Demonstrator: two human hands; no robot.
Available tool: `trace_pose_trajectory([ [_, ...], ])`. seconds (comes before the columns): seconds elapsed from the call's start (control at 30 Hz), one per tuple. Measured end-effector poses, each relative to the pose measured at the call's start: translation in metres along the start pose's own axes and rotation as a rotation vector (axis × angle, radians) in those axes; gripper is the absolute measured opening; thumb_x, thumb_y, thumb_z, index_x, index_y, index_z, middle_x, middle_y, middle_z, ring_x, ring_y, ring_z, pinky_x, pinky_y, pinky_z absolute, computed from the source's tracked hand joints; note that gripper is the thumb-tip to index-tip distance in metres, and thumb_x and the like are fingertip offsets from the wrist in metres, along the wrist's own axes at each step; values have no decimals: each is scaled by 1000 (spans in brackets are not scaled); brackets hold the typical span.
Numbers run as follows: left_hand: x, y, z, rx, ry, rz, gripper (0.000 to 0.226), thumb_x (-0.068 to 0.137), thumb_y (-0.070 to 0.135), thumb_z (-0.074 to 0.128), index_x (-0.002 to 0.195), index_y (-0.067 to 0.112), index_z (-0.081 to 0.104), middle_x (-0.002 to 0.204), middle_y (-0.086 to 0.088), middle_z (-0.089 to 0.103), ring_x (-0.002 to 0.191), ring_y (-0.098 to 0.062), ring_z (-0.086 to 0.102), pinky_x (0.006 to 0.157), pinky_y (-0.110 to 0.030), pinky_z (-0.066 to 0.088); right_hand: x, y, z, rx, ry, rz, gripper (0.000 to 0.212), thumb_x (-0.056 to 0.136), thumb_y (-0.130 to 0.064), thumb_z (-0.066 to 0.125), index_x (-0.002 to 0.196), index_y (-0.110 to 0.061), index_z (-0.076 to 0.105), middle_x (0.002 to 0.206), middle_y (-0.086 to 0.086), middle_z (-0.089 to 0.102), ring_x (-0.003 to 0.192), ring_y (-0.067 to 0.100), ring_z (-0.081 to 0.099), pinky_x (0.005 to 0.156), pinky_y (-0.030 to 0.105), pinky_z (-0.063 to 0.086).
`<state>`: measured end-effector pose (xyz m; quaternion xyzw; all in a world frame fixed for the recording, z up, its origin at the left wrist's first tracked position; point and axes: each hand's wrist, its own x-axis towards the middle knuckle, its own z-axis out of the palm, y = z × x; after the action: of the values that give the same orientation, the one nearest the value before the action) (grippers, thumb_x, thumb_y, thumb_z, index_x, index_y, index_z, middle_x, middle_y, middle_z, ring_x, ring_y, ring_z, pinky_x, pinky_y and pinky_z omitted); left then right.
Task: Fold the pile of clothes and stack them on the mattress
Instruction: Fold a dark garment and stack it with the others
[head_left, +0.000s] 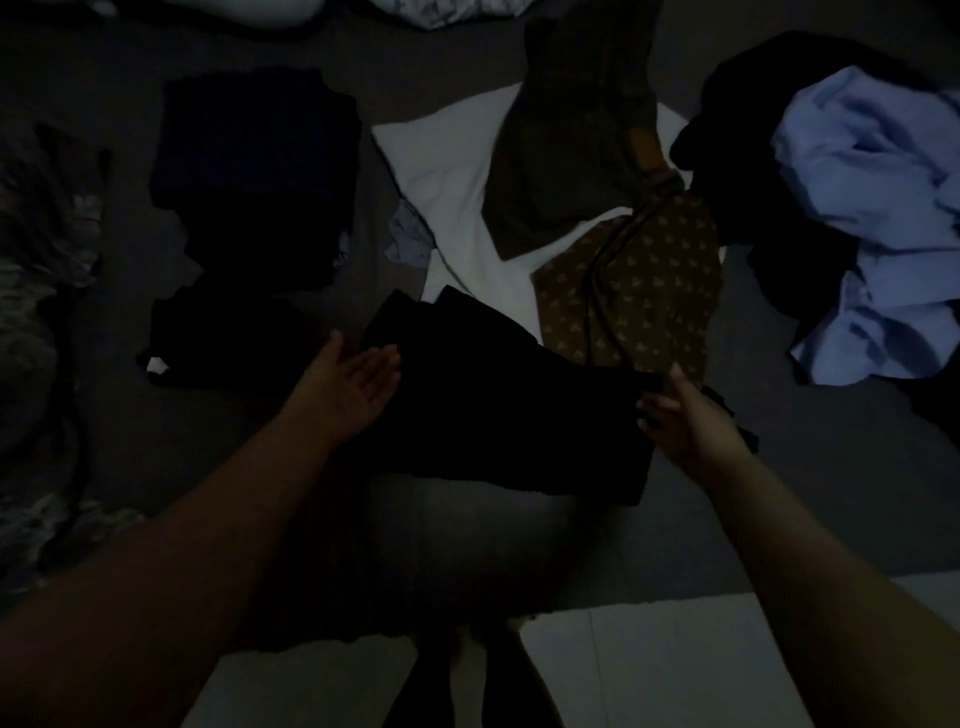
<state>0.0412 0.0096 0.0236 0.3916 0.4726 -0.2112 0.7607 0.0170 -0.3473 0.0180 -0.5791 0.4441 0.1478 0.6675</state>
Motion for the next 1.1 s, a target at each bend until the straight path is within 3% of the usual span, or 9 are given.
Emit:
trace_pose_trajectory([
  [0.07,3,-18,12,133,117,46,51,98,47,36,124,5,51,112,-6,61,108,-20,59,96,-35,44,9,19,-4,-117,58,-53,55,89,-44,58,130,-10,50,126,5,57,110,21,57,91,35,47],
  [0.2,2,-97,-8,667,555,202,77,79,50,67,135,2,44,136,-21,47,128,-35,44,107,-37,34,-19,83,-16,-295,30,64,54,78,-40,69,122,-11,57,124,3,58,112,20,55,99,36,43],
  [0.3,2,-117,10,552,643,43,107,67,52,77,148,16,17,151,-19,20,137,-38,25,112,-45,23,-19,109,-12,-392,-91,144,66,77,-42,71,133,-15,48,130,1,53,122,24,50,105,39,39],
  [0.43,39,-112,5,411,659,44,125,60,70,72,150,18,4,156,-17,9,141,-39,18,116,-51,14,1,102,3,-353,66,104,86,68,-56,73,135,-11,46,133,10,54,122,30,51,104,44,42],
  [0.5,44,-107,-4,493,680,99,118,61,71,70,150,20,12,156,-16,13,141,-38,19,116,-49,14,1,101,6,-330,120,86,75,74,-51,71,131,-7,51,128,14,57,117,31,55,97,38,46],
  [0.57,37,-100,-17,737,831,266,79,76,45,72,138,10,37,148,-23,25,137,-40,25,113,-43,19,-15,98,4,-352,162,18,51,84,-41,66,117,-2,60,105,13,64,103,30,60,83,33,47],
  [0.67,22,-87,-36,943,670,560,33,87,14,65,113,-3,55,119,-27,55,113,-37,52,95,-34,38,-39,102,-13,-354,205,-80,25,88,-33,62,92,-8,61,76,2,60,84,24,58,76,33,46],
  [0.83,8,-75,-19,1213,350,841,27,93,23,57,116,8,57,103,-15,67,92,-30,64,78,-34,47,-45,117,-44,-401,421,-2,42,87,-34,63,75,6,57,75,24,59,71,24,52,67,34,39],
  [1.1,0,-122,-51,1733,326,502,42,98,39,40,134,19,45,108,-18,66,99,-35,63,79,-35,46,-62,150,-73,-805,384,142,50,92,-36,55,110,10,58,105,27,61,98,41,58,74,36,36],
])
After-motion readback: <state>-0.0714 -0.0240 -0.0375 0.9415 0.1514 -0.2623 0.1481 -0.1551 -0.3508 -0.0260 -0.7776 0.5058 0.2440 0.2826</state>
